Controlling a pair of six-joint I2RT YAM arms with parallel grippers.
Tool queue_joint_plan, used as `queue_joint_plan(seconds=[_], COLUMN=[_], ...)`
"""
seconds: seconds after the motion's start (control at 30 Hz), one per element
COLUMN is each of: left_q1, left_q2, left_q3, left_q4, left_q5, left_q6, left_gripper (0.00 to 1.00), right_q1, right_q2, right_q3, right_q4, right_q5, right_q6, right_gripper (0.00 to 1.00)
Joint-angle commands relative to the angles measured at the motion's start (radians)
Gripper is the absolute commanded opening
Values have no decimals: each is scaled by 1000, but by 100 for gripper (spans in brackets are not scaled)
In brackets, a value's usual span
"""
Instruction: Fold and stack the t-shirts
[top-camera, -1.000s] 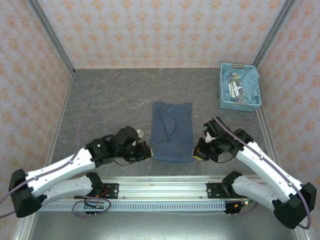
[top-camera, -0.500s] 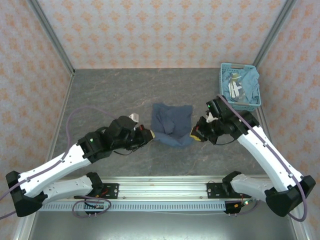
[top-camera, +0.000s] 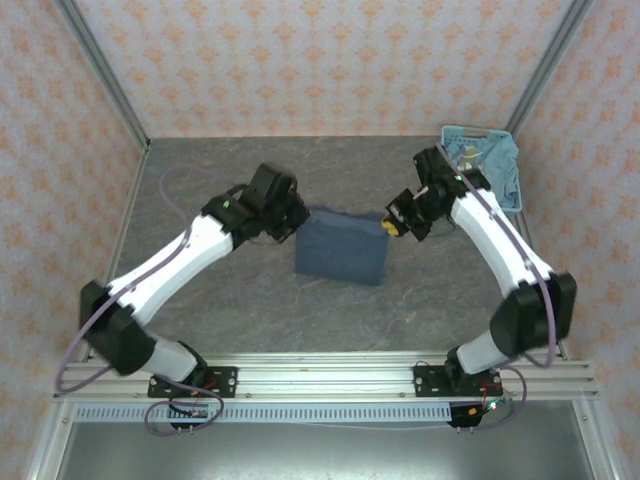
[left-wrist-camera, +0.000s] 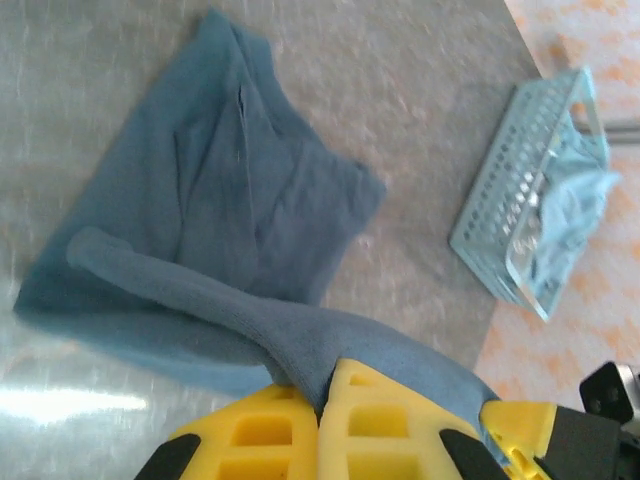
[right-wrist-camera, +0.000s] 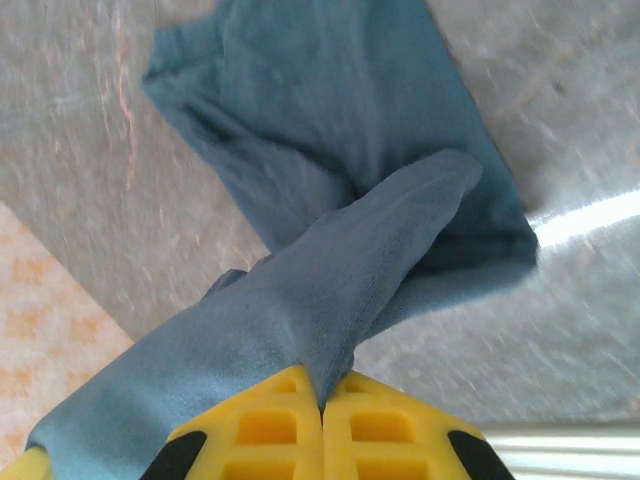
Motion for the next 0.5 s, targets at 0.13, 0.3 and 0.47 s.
queue_joint_plan(seconds=[0.13,0.3,0.47], left_q1=[159,171,130], left_q2=[505,532,239], left_q3=[360,452,113], left_q4=[-115,-144,-39], left_q5=[120,84,88], left_q6=[141,173,46], left_gripper=[43,62,61], right_q1=[-65,-71,-58], right_q2=[435,496,250], right_q3=[310,434,187], right_q4=[48,-3,117], right_q5=[114,226,262], right_q6=[-32,-107,-151], right_gripper=[44,63,72])
